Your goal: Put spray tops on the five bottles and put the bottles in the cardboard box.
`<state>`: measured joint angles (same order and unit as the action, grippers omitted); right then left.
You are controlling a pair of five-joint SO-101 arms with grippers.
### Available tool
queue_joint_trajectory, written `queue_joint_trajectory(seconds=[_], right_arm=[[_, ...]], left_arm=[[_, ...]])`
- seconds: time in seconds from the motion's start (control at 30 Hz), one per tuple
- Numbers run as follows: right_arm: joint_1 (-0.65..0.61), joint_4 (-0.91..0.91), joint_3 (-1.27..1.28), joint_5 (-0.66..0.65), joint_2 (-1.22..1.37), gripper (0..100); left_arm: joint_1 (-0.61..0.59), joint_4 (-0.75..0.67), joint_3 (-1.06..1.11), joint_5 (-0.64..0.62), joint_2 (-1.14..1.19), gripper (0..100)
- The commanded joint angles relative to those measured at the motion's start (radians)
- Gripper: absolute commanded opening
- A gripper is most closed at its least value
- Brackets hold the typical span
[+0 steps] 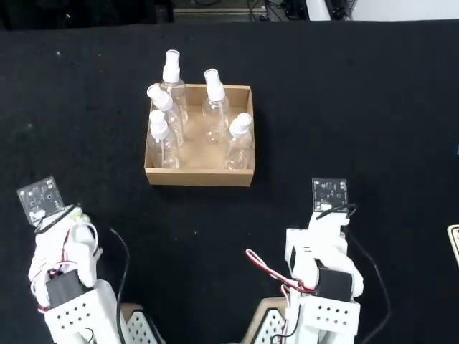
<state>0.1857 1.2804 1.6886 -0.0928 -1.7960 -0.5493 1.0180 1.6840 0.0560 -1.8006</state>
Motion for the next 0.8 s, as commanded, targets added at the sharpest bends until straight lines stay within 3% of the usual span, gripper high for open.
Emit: queue_joint_trajectory(seconds=[0.0, 0.53, 0.77], right_arm=[[0.043, 0.011, -0.004, -0.005, -0.067, 1.1], [0.038, 0.011, -0.004, -0.003, -0.068, 1.1], [0.009, 0.017, -0.004, -0.003, -0.099, 1.1]], left_arm=[[-0.061, 0.252, 0.018, 0.008, -0.015, 3], [-0.071, 0.253, 0.016, 0.003, -0.018, 3], [0.13, 0.255, 0.016, 0.003, -0.018, 3]])
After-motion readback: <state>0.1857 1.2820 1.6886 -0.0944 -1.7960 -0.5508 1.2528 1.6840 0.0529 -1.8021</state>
